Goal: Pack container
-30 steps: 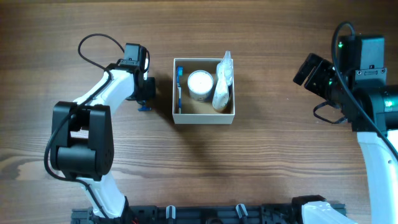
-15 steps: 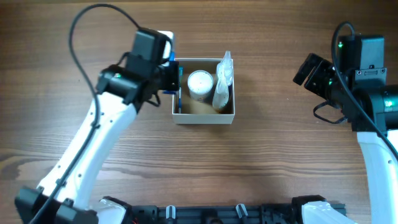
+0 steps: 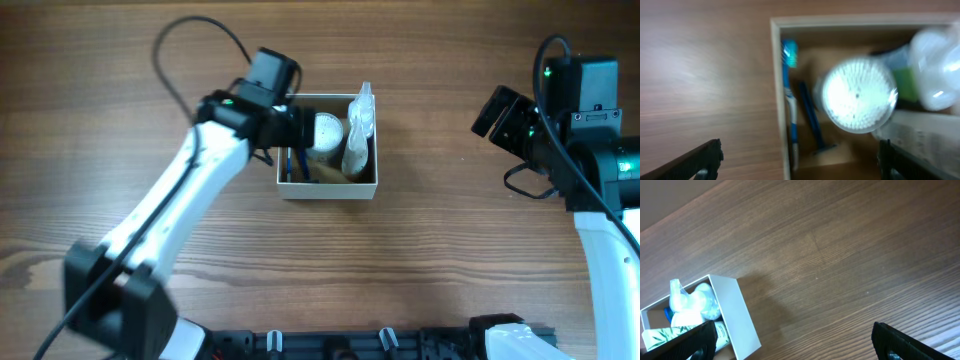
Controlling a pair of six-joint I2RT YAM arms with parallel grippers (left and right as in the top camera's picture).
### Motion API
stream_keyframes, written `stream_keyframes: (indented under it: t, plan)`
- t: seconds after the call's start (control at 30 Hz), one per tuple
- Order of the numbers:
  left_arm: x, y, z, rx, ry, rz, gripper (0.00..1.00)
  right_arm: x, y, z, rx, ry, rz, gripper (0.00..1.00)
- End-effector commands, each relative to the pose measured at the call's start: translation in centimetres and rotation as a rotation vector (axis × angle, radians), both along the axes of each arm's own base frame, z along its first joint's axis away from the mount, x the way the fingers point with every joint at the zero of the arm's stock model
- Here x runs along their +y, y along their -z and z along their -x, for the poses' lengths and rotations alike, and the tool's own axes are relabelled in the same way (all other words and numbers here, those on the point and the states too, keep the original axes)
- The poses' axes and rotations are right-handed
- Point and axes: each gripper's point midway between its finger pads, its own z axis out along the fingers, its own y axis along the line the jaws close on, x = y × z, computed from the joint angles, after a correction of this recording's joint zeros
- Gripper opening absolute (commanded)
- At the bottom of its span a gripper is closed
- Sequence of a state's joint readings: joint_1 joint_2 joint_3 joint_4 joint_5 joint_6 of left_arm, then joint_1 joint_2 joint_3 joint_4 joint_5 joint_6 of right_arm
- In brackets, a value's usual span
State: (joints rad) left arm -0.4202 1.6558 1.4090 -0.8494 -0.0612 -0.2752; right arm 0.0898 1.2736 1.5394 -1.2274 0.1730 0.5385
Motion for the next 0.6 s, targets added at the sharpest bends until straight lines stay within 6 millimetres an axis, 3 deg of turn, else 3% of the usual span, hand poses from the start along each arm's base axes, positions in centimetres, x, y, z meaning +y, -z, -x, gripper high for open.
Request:
stream_keyframes:
  t: [0.0,0.07,0.17,0.27,0.5,0.57]
  plan:
    - [6.3,-6.4,0.1,-0.150,-0.159,-0.071,1.00,-0.1,0.0,-0.1,-0.003,0.016,-0.005,1.00]
    - [10.9,-6.2,1.3,-0.097,-0.264,-0.140,1.00,-0.1,-0.1,-0.1,-0.003,0.016,-0.005,1.00]
    - [14.9,-5.0,2.7,-0.003,-0.360,-0.170,1.00,-0.1,-0.1,-0.1,-0.004,0.016,-0.005,1.00]
    - [16.3,-5.1,2.7,0.000,-0.401,-0.171,1.00,-0.1,-0.1,-0.2,-0.005,0.016,-0.005,1.00]
    - [16.4,-5.1,2.7,0.000,-0.404,-0.171,1.00,-0.1,-0.1,-0.2,-0.006,0.016,-0.006,1.00]
    - [16.4,-5.1,2.7,0.000,-0.404,-0.171,1.00,-0.2,-1.0,0.4,-0.038,0.015,-0.009,1.00]
